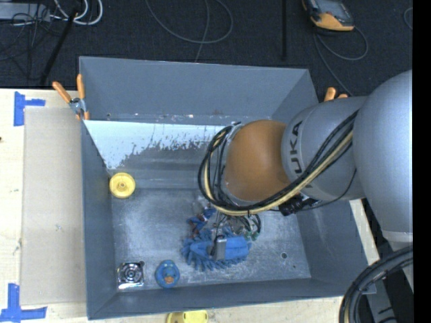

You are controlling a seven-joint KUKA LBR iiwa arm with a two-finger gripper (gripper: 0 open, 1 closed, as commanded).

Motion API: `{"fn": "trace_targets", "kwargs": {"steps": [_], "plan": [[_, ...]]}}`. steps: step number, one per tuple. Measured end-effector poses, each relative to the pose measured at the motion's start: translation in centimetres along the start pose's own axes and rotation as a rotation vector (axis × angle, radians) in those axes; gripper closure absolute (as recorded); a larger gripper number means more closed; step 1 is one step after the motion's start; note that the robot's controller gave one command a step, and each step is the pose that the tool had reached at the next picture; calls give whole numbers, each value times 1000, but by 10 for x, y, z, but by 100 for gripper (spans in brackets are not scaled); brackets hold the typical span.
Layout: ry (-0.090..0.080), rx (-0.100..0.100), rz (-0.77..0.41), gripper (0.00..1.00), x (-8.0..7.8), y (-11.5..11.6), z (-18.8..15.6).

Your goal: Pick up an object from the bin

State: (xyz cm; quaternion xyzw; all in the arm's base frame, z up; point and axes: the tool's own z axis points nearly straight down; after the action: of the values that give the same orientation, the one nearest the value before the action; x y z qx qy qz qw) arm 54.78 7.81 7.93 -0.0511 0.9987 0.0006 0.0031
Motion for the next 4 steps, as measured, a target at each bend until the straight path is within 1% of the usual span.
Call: {"fn": "trace_targets", "kwargs": {"steps": [1, 2, 3, 4], "plan": [[0, -2, 33, 100, 3, 0, 16], [3, -2, 42, 100, 0, -1, 11], [7, 1, 39, 100, 14, -8, -92], [7, 1, 40, 100, 14, -8, -92]]}}
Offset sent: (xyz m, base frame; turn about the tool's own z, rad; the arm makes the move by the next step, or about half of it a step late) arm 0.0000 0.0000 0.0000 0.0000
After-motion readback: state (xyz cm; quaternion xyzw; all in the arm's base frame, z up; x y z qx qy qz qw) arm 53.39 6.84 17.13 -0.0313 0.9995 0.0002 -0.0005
